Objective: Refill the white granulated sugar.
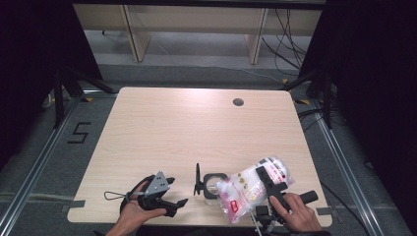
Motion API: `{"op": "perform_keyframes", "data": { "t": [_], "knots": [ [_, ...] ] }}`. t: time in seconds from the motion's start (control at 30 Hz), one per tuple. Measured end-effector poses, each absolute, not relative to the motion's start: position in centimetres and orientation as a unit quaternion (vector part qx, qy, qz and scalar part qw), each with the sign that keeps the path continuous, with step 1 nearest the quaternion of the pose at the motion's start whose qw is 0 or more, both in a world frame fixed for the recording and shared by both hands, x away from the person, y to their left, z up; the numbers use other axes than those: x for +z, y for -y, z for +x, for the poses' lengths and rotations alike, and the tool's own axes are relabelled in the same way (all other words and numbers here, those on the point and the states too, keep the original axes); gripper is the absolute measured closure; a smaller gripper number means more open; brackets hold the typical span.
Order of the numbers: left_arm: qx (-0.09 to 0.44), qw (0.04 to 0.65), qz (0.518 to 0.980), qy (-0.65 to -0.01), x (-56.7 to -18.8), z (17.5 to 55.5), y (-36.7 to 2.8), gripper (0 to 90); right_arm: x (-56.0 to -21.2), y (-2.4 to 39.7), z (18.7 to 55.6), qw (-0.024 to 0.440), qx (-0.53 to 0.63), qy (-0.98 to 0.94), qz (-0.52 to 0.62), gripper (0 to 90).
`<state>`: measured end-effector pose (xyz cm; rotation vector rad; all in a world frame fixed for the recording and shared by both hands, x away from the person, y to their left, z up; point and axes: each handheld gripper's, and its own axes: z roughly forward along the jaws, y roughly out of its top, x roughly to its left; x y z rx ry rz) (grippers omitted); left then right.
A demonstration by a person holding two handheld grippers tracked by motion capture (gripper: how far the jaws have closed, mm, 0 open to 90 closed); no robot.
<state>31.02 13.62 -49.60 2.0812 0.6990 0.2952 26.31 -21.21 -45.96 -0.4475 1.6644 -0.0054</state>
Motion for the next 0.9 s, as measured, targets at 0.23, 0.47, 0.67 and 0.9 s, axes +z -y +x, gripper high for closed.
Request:
{"op": "perform_keyframes", "data": {
  "t": [0.23,0.47,0.67,0.9],
  "knots": [
    [0.124,0.45,0.837,-0.286,-49.63,30.86,-13.74,16.7,-45.88,21.23,26.07,0.651,-0.001,-0.734,-0.194,39.7],
    [0.124,0.45,0.838,-0.283,-49.79,30.94,-13.7,16.7,-45.85,21.24,26.21,0.653,-0.005,-0.732,-0.194,39.7],
    [0.116,0.448,0.84,-0.283,-49.82,30.99,-13.67,16.7,-46.01,21.53,26.32,0.645,-0.005,-0.741,-0.186,39.8],
    [0.119,0.449,0.838,-0.287,-49.83,30.89,-13.73,16.7,-46.12,21.56,26.53,0.644,0.003,-0.743,-0.182,40.0]
  ]
}}
